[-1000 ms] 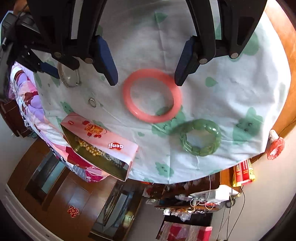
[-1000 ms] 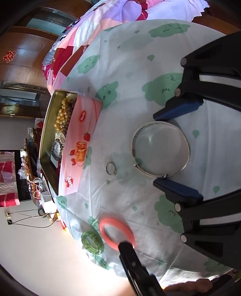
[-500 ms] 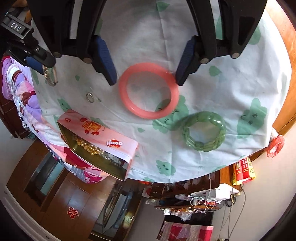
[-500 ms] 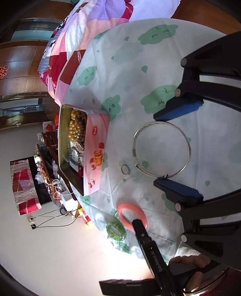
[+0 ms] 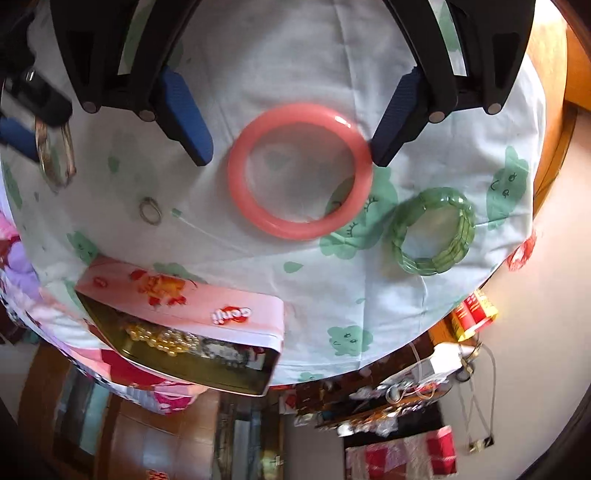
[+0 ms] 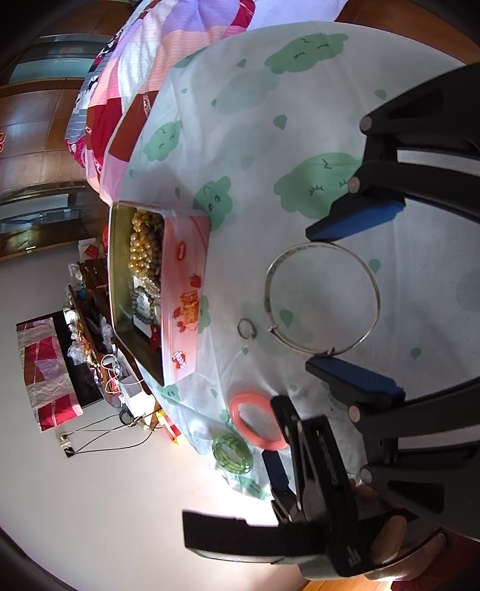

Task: Organize jewelry
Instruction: 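Grasp the pink bangle with the left tool while the right tool holds the silver bangle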

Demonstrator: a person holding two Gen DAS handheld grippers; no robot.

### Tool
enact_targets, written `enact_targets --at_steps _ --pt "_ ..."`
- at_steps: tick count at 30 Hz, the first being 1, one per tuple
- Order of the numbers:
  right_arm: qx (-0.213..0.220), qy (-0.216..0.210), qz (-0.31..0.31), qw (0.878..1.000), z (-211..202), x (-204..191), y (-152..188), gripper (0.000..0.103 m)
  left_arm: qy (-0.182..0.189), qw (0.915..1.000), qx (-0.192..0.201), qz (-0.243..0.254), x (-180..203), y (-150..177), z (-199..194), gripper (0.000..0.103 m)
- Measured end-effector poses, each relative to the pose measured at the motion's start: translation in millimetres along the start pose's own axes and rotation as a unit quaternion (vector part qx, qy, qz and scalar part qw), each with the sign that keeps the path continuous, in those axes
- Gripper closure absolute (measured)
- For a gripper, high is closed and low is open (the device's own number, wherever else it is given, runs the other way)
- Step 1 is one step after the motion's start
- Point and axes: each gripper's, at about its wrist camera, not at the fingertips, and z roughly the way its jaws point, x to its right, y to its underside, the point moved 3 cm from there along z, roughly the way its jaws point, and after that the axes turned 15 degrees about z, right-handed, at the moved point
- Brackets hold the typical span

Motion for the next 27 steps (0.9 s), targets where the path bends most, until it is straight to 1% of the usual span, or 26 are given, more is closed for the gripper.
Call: enact_targets --at_steps 4,8,10,15,17,18,19,23,27 --pt "-0.002 0.001 0.006 1.000 0.9 3.5 -0.3 0.036 -0.009 0.9998 -0.008 -0.014 -2.1 -6.2 5.2 0.014" --pt "-0.001 -0.002 0.013 1.000 0.5 6.1 -2.1 0.036 -0.016 0.9997 0.011 -0.018 -2.0 -6.4 5.3 0.014" --pt "0.000 -0.001 0.012 1.000 -0.3 6.3 -2.2 0.036 -0.015 0.9997 0.013 -0.016 -3.9 -6.0 3.9 0.022" --pt "0.011 -0.004 0.018 1.000 -5.3 7.5 -4.4 0.036 0.005 0.9997 0.024 -0.009 -4.1 -0.7 -2.0 0.022" --pt "0.019 -0.003 0.019 1.000 -8.7 7.6 -5.2 0.036 0.020 0.9992 0.032 -0.015 -3.1 2.1 -6.5 0.022" --pt "0.023 -0.004 0.020 1.000 -11.2 7.5 -5.7 0.036 0.034 0.9983 0.041 -0.022 -3.7 5.2 -11.6 0.022" --pt "0.026 -0.005 0.020 0.999 -12.9 7.4 -6.5 0.036 0.040 0.9977 0.050 -0.026 -1.8 7.3 -16.4 0.022" --pt "0.043 -0.007 0.020 0.999 -22.4 6.2 -9.1 0.036 0.045 0.9946 0.090 -0.026 0.8 14.2 -40.4 0.022" --pt "0.062 -0.007 0.016 0.998 -30.1 2.7 -13.8 0.036 0.051 0.9884 0.141 -0.024 2.0 14.5 -69.2 0.022"
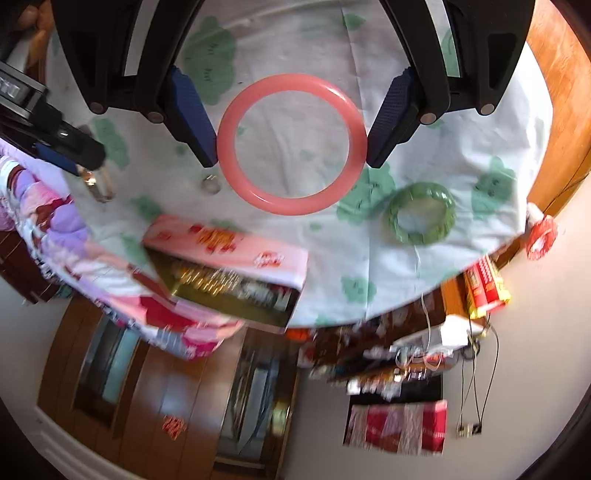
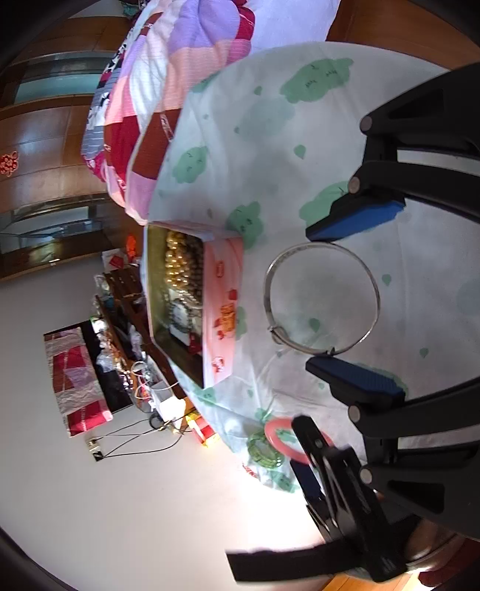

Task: Organize jewelry
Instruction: 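Grasp the pink bangle with the left tool while the right tool holds the silver bangle, then carry the pink bangle in the left tool while the right tool carries the silver bangle to the tin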

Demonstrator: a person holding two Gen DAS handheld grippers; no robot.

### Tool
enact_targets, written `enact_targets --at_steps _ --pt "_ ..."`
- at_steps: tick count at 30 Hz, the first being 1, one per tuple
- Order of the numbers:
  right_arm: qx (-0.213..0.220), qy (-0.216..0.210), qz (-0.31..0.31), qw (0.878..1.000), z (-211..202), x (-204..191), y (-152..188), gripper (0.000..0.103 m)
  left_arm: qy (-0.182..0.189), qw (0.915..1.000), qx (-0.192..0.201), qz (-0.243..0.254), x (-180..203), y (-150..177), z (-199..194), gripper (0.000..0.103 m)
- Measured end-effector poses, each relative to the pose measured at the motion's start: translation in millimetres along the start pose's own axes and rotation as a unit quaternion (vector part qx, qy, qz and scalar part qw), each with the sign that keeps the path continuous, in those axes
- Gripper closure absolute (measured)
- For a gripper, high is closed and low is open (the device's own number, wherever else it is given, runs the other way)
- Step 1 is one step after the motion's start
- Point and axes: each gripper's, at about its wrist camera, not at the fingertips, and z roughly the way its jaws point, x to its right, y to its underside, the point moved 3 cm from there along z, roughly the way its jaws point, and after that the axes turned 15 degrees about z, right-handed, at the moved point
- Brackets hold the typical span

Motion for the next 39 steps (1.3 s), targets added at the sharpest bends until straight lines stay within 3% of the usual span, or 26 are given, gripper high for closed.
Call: enact_targets --at_steps 9,16,26,39 --pt "0.042 -0.025 -0.016 0.999 -18.0 -14.3 -20.7 0.036 0.010 0.9971 0.076 -0.003 2.5 -33.0 -27.9 0.022" --pt "0.061 -0.022 -0.022 0.998 -8.2 -18.2 -50.2 0.036 0.012 0.9962 0.085 0.011 3.1 -55.1 -12.9 0.022" --pt "0.080 -0.011 -0.021 0.997 31.0 -14.0 -97.9 0.036 0.016 0.9966 0.078 0.019 2.7 -93.3 40.2 0.022" --pt "0.064 0.023 -0.012 0.998 107.6 2.1 -139.0 0.036 -0.009 0.9987 0.033 0.037 -6.5 -124.3 118.0 0.022"
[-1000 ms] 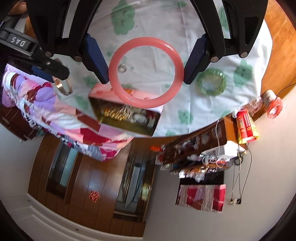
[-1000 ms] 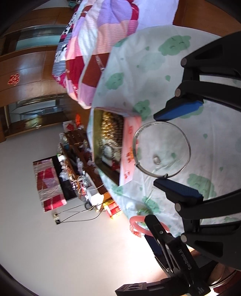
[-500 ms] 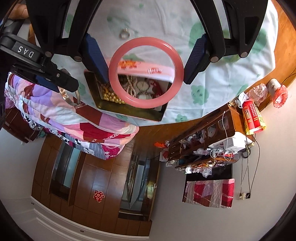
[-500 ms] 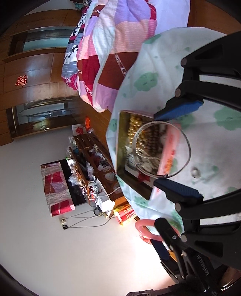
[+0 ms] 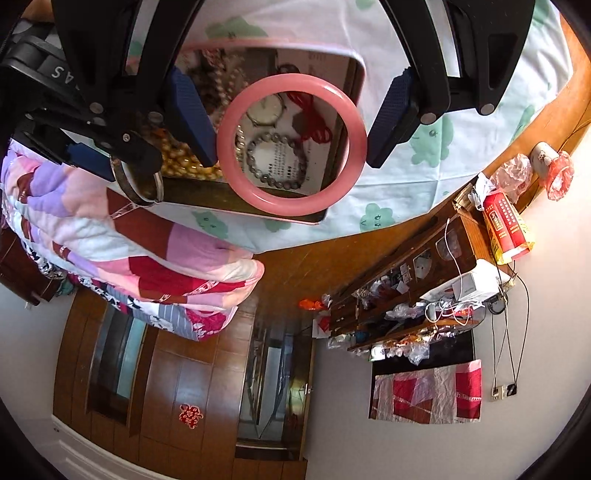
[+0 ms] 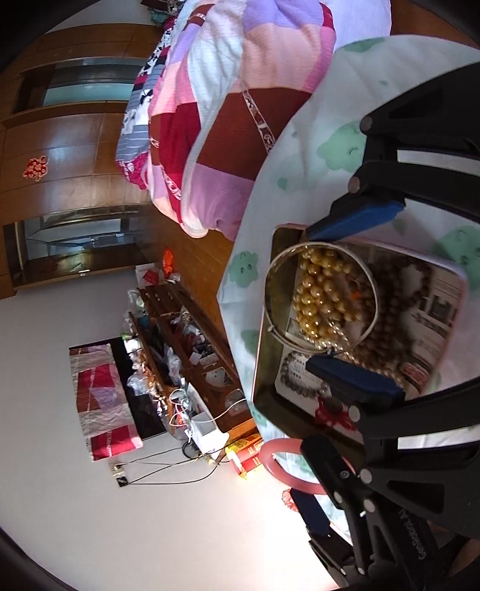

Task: Organize jewelry
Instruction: 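Carry the pink bangle in the left tool while the right tool carries the silver bangle to the tin, then open both tools to drop the pink and silver bangles into the tin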

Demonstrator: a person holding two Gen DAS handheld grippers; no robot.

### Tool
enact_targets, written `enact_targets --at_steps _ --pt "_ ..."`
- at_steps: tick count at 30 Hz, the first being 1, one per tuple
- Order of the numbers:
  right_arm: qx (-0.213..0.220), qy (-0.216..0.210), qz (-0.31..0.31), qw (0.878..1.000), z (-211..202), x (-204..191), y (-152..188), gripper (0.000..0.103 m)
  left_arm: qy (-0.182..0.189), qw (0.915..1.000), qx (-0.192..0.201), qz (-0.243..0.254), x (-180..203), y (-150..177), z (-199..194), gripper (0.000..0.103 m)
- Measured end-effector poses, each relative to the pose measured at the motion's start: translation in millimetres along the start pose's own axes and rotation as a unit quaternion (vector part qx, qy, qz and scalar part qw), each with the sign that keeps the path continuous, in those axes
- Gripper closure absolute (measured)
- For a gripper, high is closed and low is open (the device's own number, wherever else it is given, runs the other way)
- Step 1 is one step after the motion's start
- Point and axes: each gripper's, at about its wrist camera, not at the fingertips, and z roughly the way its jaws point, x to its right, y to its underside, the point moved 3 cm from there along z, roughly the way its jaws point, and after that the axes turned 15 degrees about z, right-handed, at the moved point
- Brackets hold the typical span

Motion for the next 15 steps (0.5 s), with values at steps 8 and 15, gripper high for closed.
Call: enact_targets --at_steps 8,15 --pt "-0.005 0.009 -0.017 1.000 18.8 1.0 5.0 0.036 -0.011 0.9995 -0.028 0.007 -1.5 5.6 18.7 0.022" --pt "0.001 0.028 -0.066 0.997 23.2 -7.7 16.3 0.035 -0.043 0.9983 -0.032 0.021 -2.3 4.9 24.2 0.021"
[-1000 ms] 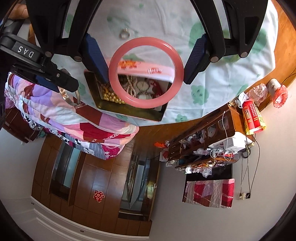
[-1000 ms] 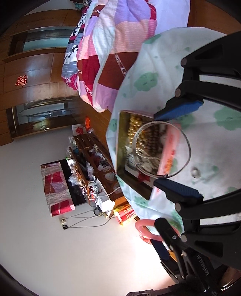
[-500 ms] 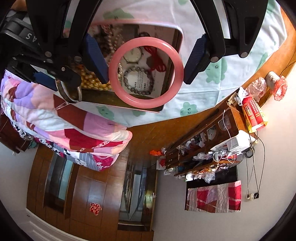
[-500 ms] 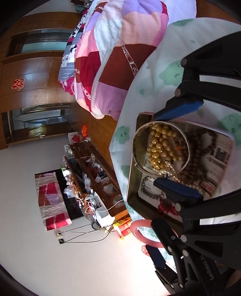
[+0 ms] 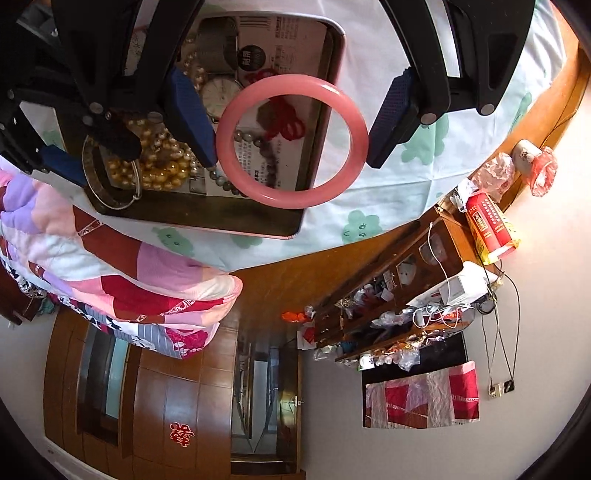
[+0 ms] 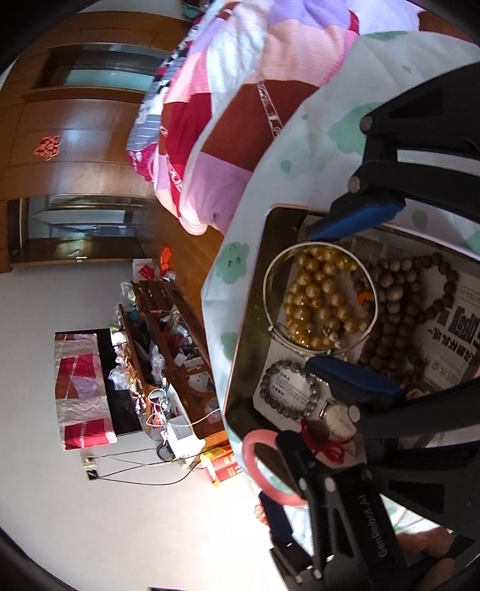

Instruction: Organize jewelry

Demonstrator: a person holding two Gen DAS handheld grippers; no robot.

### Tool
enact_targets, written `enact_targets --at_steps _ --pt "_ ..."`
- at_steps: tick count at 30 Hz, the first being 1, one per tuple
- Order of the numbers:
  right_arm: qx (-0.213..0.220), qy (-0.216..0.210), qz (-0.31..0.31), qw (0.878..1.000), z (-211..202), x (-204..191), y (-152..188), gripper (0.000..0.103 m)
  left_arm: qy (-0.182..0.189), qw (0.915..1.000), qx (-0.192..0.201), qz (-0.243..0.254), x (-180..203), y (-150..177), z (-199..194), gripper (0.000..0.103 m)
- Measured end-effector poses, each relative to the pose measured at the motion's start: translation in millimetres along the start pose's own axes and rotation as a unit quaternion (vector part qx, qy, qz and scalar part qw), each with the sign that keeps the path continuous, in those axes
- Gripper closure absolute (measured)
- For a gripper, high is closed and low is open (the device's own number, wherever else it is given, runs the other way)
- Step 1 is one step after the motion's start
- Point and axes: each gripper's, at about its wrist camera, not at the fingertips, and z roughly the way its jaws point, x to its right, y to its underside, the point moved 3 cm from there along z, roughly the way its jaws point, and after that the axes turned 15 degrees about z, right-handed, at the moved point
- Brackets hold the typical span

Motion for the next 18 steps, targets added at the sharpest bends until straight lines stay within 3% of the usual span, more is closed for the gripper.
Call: enact_targets --at_steps 3,6,10,13,18 --pt "0.005 -0.006 -0.003 1.000 -0.5 0.7 0.8 0.030 -0.005 1.0000 -0.007 -0.004 -2.0 -3.0 4.4 0.021" --pt "0.016 -0.017 0.002 1.000 -5.9 1.1 -1.1 0.021 0.013 0.9999 -0.008 -0.003 0.2 -4.8 4.0 0.021" --pt "0.043 -0.041 0.026 0.998 -29.9 4.4 -6.4 0.020 0.014 0.9996 0.020 0.015 5.9 -12.4 -12.5 0.021" --pt "0.070 -0.042 0.048 0.996 -53.4 8.0 -8.2 0.020 0.034 0.9984 0.044 0.009 6.6 -15.7 -27.9 0.017" --pt "0.069 -0.045 0.089 0.993 -78.2 16.2 2.0 0.019 0.029 0.9989 0.037 0.006 6.2 -13.1 -48.1 0.015"
